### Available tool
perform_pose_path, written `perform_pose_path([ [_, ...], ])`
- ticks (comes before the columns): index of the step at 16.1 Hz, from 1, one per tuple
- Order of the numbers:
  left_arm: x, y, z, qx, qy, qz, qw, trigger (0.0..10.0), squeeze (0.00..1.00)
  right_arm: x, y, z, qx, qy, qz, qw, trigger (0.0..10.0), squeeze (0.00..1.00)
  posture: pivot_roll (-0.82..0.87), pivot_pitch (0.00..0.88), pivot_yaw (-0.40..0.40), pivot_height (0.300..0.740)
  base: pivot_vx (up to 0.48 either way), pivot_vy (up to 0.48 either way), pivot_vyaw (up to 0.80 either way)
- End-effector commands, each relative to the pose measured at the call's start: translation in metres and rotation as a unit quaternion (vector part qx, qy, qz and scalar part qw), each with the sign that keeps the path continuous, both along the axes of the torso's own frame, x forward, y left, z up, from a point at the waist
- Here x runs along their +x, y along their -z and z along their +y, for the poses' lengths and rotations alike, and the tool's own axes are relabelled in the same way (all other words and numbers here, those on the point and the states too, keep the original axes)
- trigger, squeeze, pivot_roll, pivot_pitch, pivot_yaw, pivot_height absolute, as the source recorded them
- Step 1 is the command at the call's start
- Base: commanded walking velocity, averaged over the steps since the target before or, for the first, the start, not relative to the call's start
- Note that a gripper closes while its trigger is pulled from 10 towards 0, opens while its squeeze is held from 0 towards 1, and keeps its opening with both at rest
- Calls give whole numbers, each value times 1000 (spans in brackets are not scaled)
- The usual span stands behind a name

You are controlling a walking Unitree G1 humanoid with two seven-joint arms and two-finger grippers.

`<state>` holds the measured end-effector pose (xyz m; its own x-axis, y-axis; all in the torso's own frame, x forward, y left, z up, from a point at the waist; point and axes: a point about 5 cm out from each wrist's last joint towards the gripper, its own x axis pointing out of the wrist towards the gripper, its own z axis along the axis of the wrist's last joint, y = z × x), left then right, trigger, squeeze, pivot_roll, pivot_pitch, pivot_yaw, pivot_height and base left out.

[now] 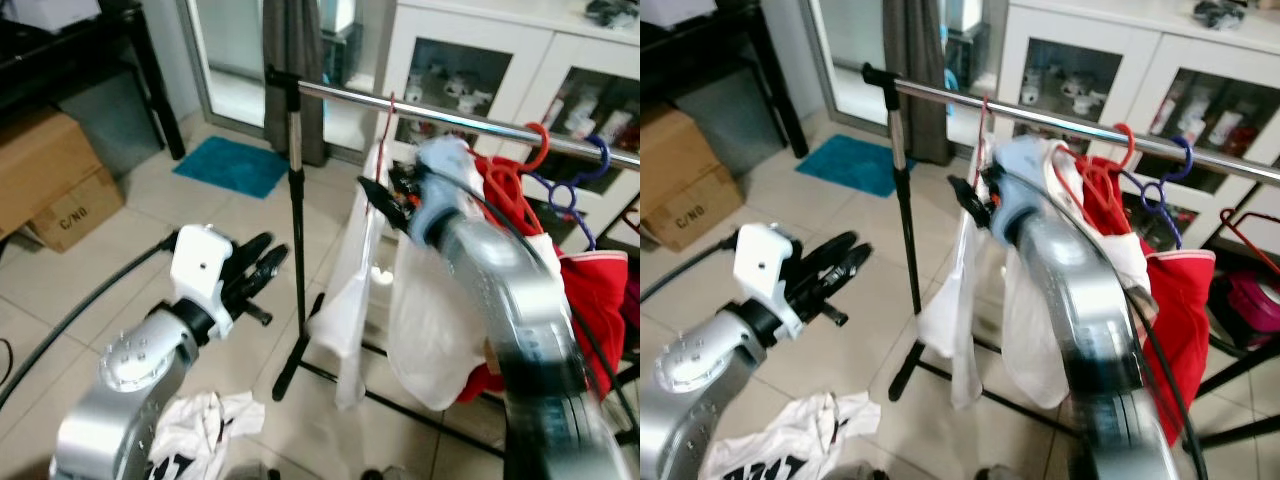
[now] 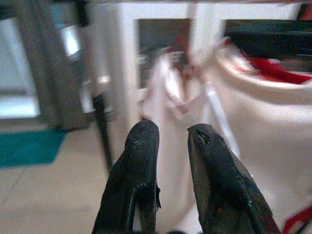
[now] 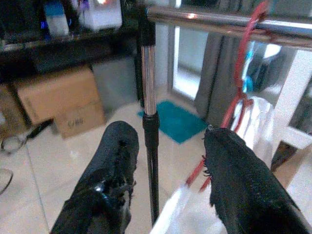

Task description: Hang hanger

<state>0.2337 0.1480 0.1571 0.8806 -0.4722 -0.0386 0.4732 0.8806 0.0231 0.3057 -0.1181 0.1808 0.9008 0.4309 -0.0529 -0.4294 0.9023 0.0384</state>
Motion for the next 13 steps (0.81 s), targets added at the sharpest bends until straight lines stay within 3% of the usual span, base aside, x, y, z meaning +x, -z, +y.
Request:
perform_pose_path([
  [1,2,1,3,0,-22,-5,1000,10000,0,-6,-2,-3,-16,20,-18,1000,10000,1000,9,0,33,740,0,0,0],
  [4,4,7,-2,-5,-29,2,1000,10000,0,-25,16,-7,-18,60,-11,998,10000,1000,-6,0,40,740,0,-248,0],
  [7,10,15,-8,-6,-32,1,999,10000,0,-33,16,-8,15,89,-27,996,10000,1000,-23,0,54,740,0,-384,0],
  [13,20,10,-11,-9,-25,-17,999,10000,0,-28,3,-7,21,106,-59,992,10000,1000,-31,0,48,740,0,-347,79],
])
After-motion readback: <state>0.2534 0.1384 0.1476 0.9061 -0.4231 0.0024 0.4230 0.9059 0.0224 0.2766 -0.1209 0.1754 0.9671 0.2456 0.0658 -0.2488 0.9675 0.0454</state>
